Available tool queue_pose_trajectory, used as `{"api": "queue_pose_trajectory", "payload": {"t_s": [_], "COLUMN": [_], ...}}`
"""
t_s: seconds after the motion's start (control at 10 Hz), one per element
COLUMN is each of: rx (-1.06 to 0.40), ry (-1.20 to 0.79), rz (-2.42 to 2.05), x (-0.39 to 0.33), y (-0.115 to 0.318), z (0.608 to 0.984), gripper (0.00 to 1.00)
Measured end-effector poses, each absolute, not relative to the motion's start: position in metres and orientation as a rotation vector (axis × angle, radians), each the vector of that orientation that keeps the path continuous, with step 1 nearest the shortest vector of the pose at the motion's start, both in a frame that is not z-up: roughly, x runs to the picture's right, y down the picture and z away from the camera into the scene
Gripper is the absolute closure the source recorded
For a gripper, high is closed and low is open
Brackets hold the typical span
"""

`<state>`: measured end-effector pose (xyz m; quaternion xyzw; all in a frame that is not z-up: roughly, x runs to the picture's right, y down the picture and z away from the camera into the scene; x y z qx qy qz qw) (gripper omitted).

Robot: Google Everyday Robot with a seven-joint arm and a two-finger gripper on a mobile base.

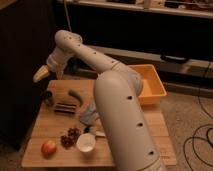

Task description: Place towel in metal cup

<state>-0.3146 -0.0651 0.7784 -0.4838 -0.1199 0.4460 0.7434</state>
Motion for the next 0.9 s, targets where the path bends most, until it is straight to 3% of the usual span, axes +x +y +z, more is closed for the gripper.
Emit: {"api": "queue_pose_trajectory", "payload": {"t_s": [0.9], "rx": [-1.025], "ry": [-0.248], "rz": [1.028], "x": [-0.3066], "y": [-0.0659], "z": [0.7759], "gripper": [0.20]}}
